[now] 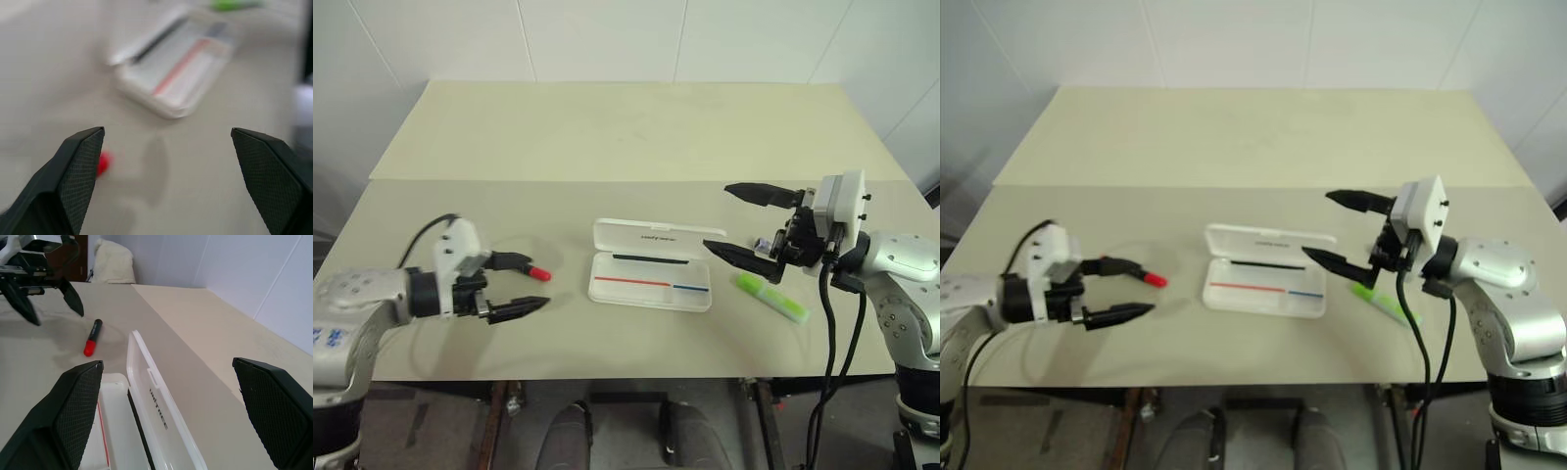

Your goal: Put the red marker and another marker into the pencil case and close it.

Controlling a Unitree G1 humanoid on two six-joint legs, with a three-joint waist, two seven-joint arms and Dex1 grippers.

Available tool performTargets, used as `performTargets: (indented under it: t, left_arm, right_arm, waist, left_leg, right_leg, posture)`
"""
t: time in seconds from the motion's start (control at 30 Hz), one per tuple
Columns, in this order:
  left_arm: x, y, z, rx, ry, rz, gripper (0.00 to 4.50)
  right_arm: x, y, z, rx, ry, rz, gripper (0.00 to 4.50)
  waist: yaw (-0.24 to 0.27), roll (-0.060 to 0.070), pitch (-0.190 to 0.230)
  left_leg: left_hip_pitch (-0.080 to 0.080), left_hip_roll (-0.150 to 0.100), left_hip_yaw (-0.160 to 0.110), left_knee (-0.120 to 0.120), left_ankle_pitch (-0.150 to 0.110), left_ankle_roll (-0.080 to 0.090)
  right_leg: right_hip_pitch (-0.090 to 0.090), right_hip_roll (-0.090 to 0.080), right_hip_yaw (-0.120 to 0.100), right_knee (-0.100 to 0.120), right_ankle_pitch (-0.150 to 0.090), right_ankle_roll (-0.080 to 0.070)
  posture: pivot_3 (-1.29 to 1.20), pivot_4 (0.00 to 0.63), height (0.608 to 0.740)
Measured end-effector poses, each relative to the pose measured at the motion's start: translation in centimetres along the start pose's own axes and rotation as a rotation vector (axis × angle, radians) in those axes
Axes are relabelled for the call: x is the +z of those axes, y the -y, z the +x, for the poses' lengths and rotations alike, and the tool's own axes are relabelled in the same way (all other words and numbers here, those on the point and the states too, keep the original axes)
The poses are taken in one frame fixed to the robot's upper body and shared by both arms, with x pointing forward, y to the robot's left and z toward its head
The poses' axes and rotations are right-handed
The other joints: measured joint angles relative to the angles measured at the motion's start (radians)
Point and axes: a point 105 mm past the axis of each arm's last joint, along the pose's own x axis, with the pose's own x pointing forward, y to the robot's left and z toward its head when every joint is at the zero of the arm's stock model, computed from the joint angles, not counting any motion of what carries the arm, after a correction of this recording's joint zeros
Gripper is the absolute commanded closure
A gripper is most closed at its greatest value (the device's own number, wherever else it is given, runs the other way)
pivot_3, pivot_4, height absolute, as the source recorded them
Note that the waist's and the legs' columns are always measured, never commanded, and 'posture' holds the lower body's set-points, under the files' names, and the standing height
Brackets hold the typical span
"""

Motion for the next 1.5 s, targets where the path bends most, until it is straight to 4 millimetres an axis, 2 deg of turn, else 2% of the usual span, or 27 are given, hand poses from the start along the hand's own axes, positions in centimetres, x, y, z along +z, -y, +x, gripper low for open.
performTargets:
  t: [0.13,0.27,0.4,0.53,0.73,0.77,1.0,1.13,1.23,1.5]
  left_arm:
    - [-1.6,0.3,-0.6,0.146,0.0,-0.024,0.05]
    - [-2.3,0.7,-1.3,0.14,-0.03,0.044,0.05]
    - [-2.1,-1.6,-2.6,0.096,-0.062,0.135,0.05]
    - [-0.8,-3.7,-3.4,0.016,-0.058,0.214,0.05]
    - [1.5,-6.1,-2.2,-0.233,-0.08,0.323,0.05]
    - [1.5,-6.5,-1.8,-0.263,-0.093,0.324,0.05]
    - [1.0,-8.4,1.4,-0.363,-0.195,0.343,0.05]
    - [0.9,-8.8,2.5,-0.406,-0.267,0.374,0.05]
    - [0.0,-8.6,3.2,-0.449,-0.321,0.382,0.05]
    - [-1.8,-7.8,3.9,-0.537,-0.415,0.376,0.05]
  right_arm:
    - [-0.5,-0.1,0.4,0.03,-0.004,0.023,0.0]
    - [-0.4,-0.2,0.8,0.045,0.011,0.028,0.0]
    - [-0.5,-0.3,1.0,0.049,0.021,0.033,0.0]
    - [-0.5,-0.4,1.2,0.041,0.028,0.04,0.0]
    - [-1.0,-0.7,1.0,-0.002,0.028,0.063,0.0]
    - [-0.9,-0.7,1.0,-0.008,0.027,0.06,0.0]
    - [-0.6,-0.9,0.6,-0.059,0.021,0.052,0.0]
    - [-0.2,-1.1,0.2,-0.092,0.02,0.041,0.0]
    - [-0.3,-1.5,0.0,-0.107,0.008,0.052,0.0]
    - [-0.2,-1.5,-0.7,-0.16,-0.009,0.05,0.0]
  waist:
    - [0.0,-0.001,0.0]
    - [-0.002,-0.001,0.0]
    - [-0.002,-0.001,0.0]
    - [-0.005,-0.001,0.0]
    - [0.009,-0.002,0.0]
    - [0.012,-0.002,0.0]
    - [0.02,-0.003,0.0]
    - [0.024,-0.004,0.0]
    - [0.024,-0.004,0.0]
    - [0.024,-0.004,0.0]
  left_leg:
    - [0.0,0.0,0.001,0.0,-0.001,0.0]
    - [0.001,0.003,0.003,0.0,-0.002,-0.001]
    - [0.0,0.008,0.007,-0.001,-0.005,-0.006]
    - [-0.001,0.01,0.012,-0.004,-0.005,-0.006]
    - [-0.002,0.011,0.023,-0.008,-0.004,-0.002]
    - [-0.002,0.011,0.025,-0.008,-0.004,-0.002]
    - [-0.003,0.015,0.036,-0.001,-0.008,0.0]
    - [-0.004,0.015,0.036,0.002,-0.008,-0.001]
    - [-0.004,0.015,0.036,0.002,-0.008,0.0]
    - [-0.004,0.015,0.036,0.002,-0.008,0.0]
  right_leg:
    - [0.0,0.0,0.001,0.0,0.0,0.0]
    - [-0.001,0.002,0.001,0.0,0.001,-0.002]
    - [-0.002,0.004,0.001,-0.008,0.004,-0.006]
    - [-0.001,0.004,0.001,-0.016,0.008,-0.008]
    - [-0.009,0.002,-0.003,-0.012,0.011,-0.002]
    - [-0.012,0.002,-0.004,-0.009,0.017,0.009]
    - [-0.021,0.002,-0.007,0.0,0.016,0.012]
    - [-0.02,0.001,-0.007,0.0,0.017,0.012]
    - [-0.02,0.001,-0.007,0.0,0.017,0.011]
    - [-0.02,0.001,-0.006,0.0,0.017,0.011]
  posture:
    - [0.0,0.15,0.74]
    - [0.0,0.15,0.74]
    - [0.0,0.15,0.74]
    - [0.0,0.15,0.74]
    - [0.0,0.15,0.74]
    - [0.0,0.15,0.74]
    - [0.0,0.15,0.74]
    - [0.0,0.15,0.74]
    - [0.0,0.15,0.74]
    - [0.0,0.15,0.74]
